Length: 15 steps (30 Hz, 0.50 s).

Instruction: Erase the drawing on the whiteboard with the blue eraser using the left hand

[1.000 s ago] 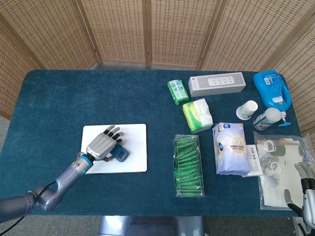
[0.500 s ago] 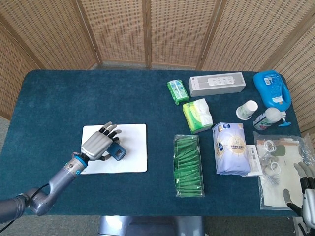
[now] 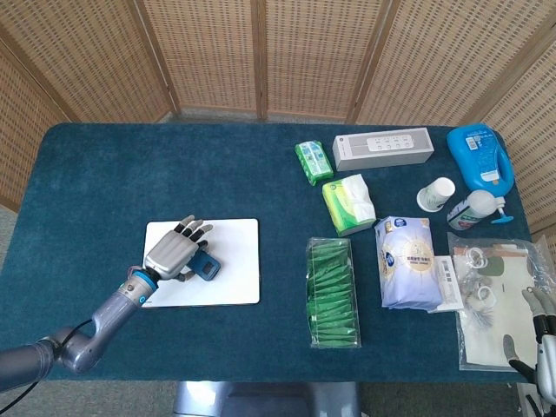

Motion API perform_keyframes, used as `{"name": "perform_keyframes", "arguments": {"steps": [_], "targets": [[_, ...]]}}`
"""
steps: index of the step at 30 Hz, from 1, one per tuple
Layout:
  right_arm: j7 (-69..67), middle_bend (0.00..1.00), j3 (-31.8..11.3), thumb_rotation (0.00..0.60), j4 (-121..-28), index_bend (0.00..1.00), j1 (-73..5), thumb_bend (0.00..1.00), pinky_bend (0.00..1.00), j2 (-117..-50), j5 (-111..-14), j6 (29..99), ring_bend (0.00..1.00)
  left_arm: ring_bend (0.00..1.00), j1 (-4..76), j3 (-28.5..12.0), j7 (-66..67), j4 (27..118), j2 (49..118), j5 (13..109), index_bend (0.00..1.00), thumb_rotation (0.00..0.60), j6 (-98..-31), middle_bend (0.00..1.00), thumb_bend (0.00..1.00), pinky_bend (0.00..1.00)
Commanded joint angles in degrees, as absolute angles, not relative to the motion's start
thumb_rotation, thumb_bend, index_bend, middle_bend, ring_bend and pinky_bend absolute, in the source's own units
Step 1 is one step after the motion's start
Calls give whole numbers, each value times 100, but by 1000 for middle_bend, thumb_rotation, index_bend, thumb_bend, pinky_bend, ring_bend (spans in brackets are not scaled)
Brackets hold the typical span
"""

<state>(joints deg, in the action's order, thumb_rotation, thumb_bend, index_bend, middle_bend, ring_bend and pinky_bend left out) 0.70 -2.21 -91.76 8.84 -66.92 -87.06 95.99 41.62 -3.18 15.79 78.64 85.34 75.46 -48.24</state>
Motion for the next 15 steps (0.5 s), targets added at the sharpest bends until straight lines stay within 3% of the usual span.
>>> {"name": "perform_keyframes", "arguments": {"steps": [1, 15], "targets": [[69, 107, -222, 600, -9173, 110, 889, 390, 61, -6692, -8703, 9605, 0, 0, 4215, -316, 1673, 7864, 8549, 7439, 318, 600, -4703, 71, 335, 0], [41, 107, -217, 600, -9174, 98, 921, 390, 64, -6673, -8703, 9628, 0, 0, 4249, -318, 1788, 7909, 8571, 7307, 309, 600, -4736, 54, 335, 0]]}}
